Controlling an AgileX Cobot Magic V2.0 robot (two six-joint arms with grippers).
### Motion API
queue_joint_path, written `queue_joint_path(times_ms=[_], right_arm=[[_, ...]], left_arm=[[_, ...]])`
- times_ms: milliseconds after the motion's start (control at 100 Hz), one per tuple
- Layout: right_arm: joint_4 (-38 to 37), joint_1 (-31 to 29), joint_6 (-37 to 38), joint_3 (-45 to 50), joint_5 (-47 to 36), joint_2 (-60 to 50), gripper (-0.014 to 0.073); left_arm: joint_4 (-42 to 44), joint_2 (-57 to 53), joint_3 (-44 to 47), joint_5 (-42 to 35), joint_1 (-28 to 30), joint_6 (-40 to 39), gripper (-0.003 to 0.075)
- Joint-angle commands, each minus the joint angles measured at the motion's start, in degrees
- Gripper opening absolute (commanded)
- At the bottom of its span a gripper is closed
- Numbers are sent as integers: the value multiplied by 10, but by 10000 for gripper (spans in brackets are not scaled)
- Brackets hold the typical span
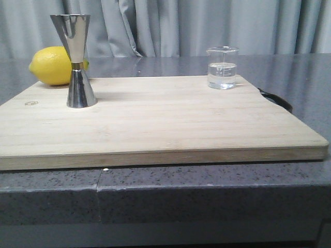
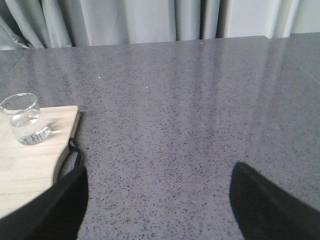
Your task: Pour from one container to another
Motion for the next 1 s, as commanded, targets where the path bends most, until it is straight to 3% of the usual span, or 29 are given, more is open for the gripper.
queue_joint_path(times_ms=[0,180,560,680,790,990], right_arm=[[6,-2,-5,-19,-44,9,529],[6,-2,-5,-21,-40,9,529],[9,-2,-5,-86,67,75,529],[9,-2,-5,-95,70,99,529],[9,-2,-5,-96,70,104,529],[9,-2,-5,-96,70,104,529]], left_arm=[[-7,9,-21,-47,-5,-1,692],[-19,11,-27,-26,-5,-1,692],[-45,141,-139,175,-5,22,692],[-156,197,-171,238,-5,129,692],[-307,248,-189,291,-5,280,691],[-530,334,-190,311,-5,518,692]])
